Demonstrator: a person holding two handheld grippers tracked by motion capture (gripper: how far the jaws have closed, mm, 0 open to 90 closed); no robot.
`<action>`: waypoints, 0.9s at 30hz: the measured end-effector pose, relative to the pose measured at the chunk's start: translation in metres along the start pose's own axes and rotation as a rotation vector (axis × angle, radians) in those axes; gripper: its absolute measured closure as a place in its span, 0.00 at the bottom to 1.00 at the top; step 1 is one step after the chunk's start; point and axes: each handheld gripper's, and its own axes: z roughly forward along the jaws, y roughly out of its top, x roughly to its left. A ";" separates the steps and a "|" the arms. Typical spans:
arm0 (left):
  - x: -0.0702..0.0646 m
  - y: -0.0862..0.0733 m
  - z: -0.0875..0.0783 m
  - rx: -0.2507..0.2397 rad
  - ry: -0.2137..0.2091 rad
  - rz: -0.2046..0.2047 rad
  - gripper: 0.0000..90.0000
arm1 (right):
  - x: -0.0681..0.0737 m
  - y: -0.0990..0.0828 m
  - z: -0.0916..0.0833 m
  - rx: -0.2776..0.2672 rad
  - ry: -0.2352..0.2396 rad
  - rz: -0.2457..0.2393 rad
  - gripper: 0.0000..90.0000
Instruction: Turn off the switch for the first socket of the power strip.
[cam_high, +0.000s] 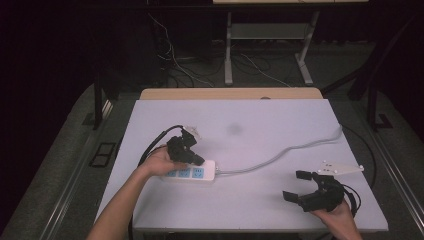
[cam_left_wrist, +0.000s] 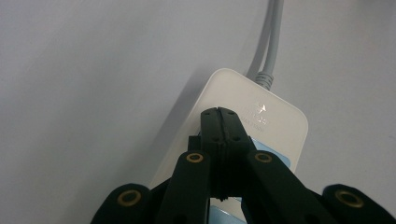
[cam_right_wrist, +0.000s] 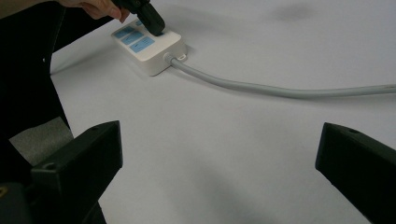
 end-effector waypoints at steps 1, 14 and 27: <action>0.001 0.000 0.000 -0.001 -0.002 -0.002 1.00 | 0.000 0.000 0.000 -0.002 -0.001 0.000 0.00; 0.002 -0.001 0.001 -0.004 0.007 -0.017 1.00 | 0.000 0.000 -0.003 -0.009 -0.002 -0.004 0.00; -0.005 0.002 0.001 0.011 0.050 0.001 1.00 | -0.001 0.000 -0.003 -0.014 -0.004 0.003 0.00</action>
